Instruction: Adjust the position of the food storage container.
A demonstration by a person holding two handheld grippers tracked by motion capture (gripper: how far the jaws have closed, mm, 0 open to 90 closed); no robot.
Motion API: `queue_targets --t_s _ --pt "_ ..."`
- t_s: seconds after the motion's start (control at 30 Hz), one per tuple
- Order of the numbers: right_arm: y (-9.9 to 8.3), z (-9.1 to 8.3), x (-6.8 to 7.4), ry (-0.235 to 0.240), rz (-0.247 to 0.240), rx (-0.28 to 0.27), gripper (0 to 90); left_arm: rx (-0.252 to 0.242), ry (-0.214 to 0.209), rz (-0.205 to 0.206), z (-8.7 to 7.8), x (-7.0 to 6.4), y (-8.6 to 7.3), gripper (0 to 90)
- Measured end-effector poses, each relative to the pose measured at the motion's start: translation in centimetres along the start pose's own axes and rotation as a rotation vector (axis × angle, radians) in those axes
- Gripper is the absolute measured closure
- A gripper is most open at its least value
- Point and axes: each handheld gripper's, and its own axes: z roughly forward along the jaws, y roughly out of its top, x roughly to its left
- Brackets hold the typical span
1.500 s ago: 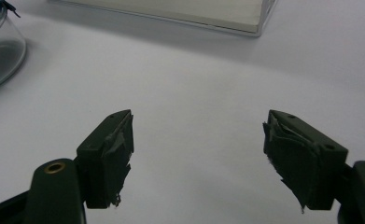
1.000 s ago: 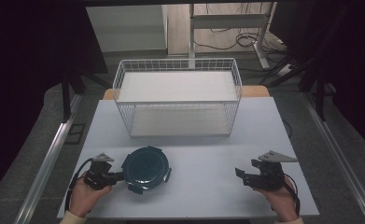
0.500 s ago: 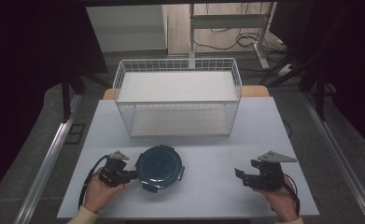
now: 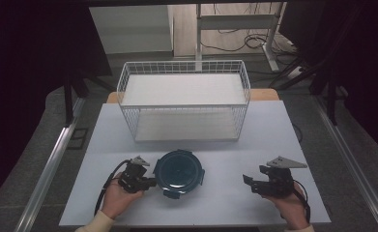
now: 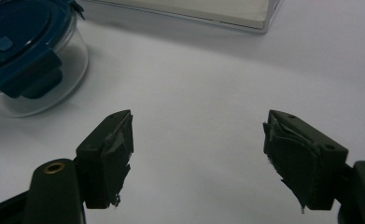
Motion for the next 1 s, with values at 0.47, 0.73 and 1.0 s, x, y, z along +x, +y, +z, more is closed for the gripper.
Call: queue_targets --t_s 0.47,0.73,1.0 --pt "0.4 -0.7 -0.2 0.003 0.019 -0.034 23.9 0.017 -0.036 0.026 1.6 -1.8 1.1 90.0" --pt "0.5 -0.6 -0.1 -0.001 0.013 -0.037 23.9 0.014 -0.047 0.043 1.9 -2.4 1.1 90.0" --pt "0.6 -0.9 0.0 -0.012 0.0 -0.058 23.9 -0.057 -0.055 0.051 0.2 -2.3 0.6 89.0"
